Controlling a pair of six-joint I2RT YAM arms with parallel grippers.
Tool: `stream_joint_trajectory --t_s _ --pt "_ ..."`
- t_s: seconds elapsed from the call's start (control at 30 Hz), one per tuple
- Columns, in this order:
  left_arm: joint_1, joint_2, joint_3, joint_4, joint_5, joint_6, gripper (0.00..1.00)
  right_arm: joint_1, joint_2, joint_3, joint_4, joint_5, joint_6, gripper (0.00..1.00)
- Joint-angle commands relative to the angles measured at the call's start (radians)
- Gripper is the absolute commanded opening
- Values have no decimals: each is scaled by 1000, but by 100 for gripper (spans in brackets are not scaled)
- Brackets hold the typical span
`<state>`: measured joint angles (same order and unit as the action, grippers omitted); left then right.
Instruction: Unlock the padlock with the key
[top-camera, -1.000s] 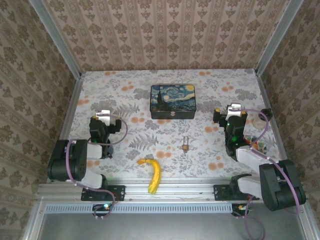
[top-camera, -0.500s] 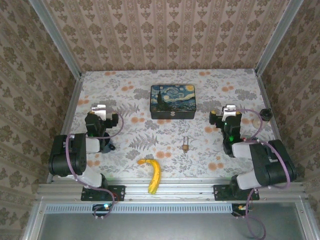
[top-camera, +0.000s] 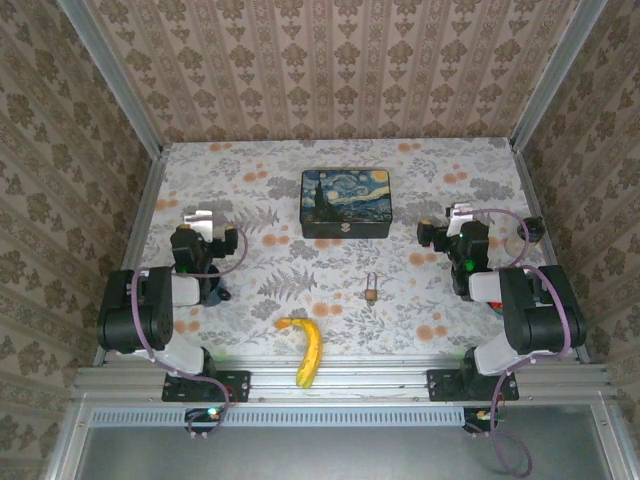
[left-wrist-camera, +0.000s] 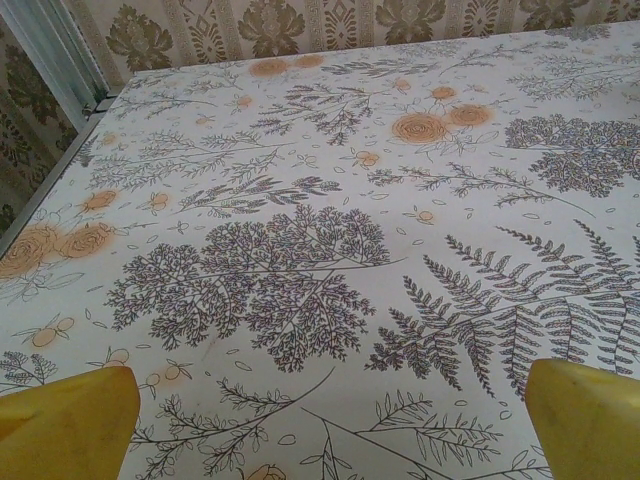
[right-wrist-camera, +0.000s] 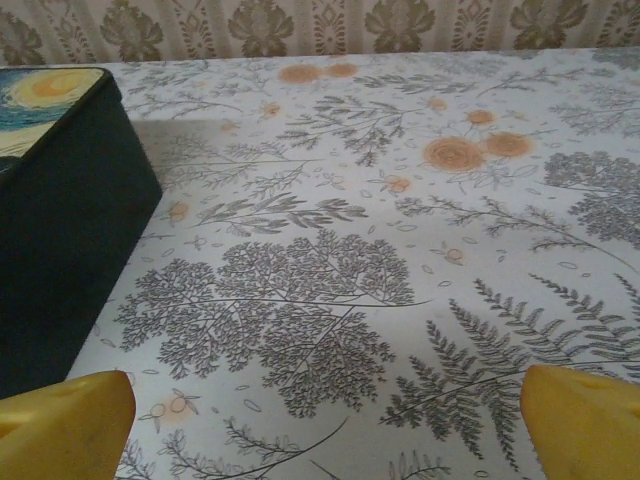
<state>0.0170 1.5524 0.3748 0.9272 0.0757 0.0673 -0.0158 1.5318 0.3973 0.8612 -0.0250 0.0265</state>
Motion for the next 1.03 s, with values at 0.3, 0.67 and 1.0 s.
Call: stream_joint_trajectory --t_s 0.3,0.67,1.0 --pt "-8 5 16 -5 9 -1 100 36 -5 13 -14 126 13 100" --pt "-11 5 15 -5 6 1 100 36 -6 11 -13 127 13 100" --pt "-10 5 17 -5 4 -1 100 36 -5 12 -13 128 13 100"
